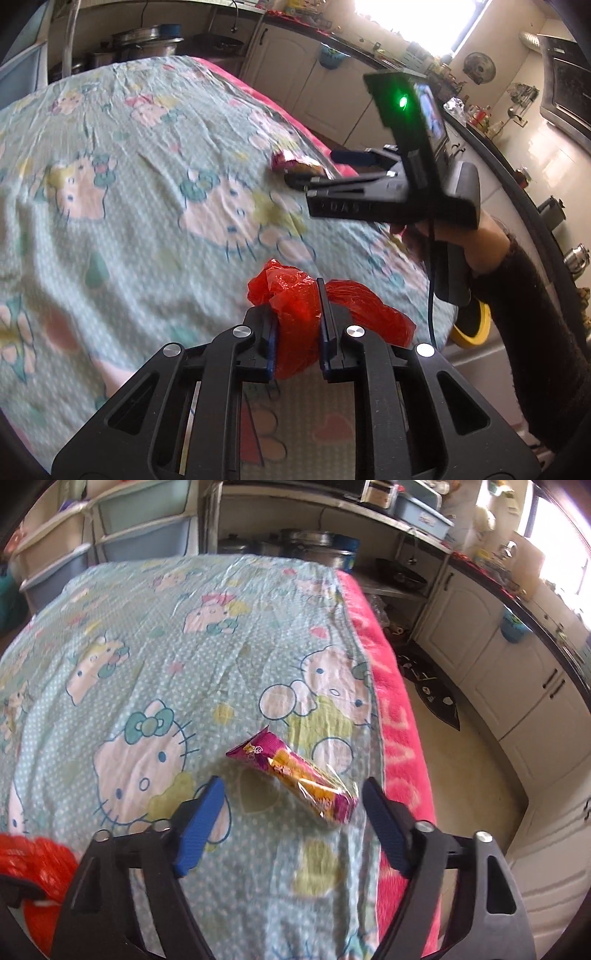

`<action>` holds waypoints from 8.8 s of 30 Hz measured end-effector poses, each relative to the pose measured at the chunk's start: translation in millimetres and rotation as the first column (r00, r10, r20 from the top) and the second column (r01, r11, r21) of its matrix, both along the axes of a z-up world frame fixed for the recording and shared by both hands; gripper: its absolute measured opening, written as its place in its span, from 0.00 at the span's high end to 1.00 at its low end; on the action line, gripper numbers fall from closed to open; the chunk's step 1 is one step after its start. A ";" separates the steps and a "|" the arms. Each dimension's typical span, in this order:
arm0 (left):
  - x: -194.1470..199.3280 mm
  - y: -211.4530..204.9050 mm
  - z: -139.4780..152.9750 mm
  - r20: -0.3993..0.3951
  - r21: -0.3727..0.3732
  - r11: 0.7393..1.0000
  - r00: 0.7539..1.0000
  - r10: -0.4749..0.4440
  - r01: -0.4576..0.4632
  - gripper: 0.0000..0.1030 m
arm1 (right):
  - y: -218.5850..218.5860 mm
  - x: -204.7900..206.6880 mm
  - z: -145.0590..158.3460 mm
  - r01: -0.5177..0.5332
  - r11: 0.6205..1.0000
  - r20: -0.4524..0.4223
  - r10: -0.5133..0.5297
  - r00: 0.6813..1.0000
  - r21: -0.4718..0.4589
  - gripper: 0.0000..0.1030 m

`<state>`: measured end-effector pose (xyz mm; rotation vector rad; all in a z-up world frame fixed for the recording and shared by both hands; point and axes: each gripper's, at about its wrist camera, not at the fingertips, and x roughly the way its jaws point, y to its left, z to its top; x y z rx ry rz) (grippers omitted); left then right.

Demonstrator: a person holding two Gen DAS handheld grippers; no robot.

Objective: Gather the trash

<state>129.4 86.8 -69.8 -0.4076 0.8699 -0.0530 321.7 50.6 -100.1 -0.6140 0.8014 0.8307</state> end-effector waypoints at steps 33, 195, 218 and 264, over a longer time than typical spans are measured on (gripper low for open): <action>42.0 -46.4 69.4 0.149 0.123 0.989 0.983 -0.106 0.088 0.90 | -108.6 -26.9 82.7 0.141 0.963 -0.092 -0.122 0.988 0.229 0.89; 70.4 -215.8 44.7 0.163 0.188 0.939 0.934 -0.318 0.287 0.10 | -395.8 -151.2 57.2 0.773 0.505 -0.059 -0.822 0.566 0.385 0.13; 16.5 -132.2 74.2 0.199 0.338 0.934 0.961 -0.192 0.117 0.10 | -310.9 -172.8 84.2 0.698 0.580 -0.016 -0.764 0.645 0.421 0.06; -110.9 -109.9 62.5 0.462 0.366 0.930 0.864 -0.199 0.019 0.10 | -236.6 -341.1 75.7 0.526 0.568 0.315 -0.810 0.495 0.633 0.06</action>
